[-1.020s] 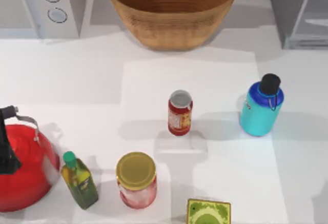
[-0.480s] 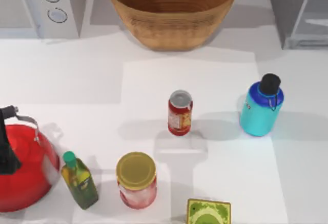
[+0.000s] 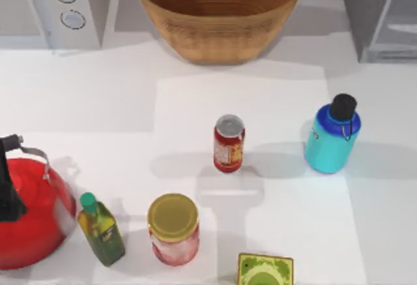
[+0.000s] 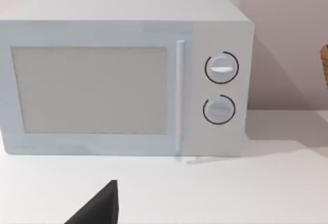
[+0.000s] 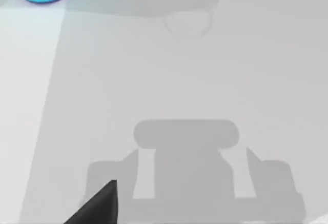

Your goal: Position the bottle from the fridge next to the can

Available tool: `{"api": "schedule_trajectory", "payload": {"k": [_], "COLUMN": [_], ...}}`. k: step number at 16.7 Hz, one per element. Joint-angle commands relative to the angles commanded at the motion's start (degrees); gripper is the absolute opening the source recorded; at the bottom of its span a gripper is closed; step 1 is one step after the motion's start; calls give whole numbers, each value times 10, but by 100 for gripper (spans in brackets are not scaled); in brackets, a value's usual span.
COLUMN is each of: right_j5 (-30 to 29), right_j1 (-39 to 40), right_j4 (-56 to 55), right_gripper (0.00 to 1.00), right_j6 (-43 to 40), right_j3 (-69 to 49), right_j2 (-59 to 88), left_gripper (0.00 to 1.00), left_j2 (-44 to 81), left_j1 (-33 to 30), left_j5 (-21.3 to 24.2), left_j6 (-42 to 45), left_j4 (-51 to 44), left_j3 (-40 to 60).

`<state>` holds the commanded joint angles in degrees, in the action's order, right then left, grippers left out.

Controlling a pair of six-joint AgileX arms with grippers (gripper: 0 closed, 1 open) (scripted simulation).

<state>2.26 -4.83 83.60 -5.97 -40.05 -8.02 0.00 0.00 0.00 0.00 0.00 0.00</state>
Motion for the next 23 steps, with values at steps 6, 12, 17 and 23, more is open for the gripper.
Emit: {"api": "schedule_trajectory", "payload": {"k": [6,12,17,23], "right_j5": [100,246,371,487], "right_j1": [-200,-475,-707,-921], "right_j4": [-1,0,2,3], "right_gripper": [100,100,100,100], "right_j6": [-217,-524,-783,-1022], "right_j3": [-74,-174,-257,-334], "right_j2": [220,532,796,1040], "left_gripper": [100,100,100,100], "left_j2": [0,0,0,0], "left_j1": [0,0,0,0], "left_j5": [0,0,0,0], "left_j6": [0,0,0,0], "left_j4": [0,0,0,0], "left_j3": [0,0,0,0]}}
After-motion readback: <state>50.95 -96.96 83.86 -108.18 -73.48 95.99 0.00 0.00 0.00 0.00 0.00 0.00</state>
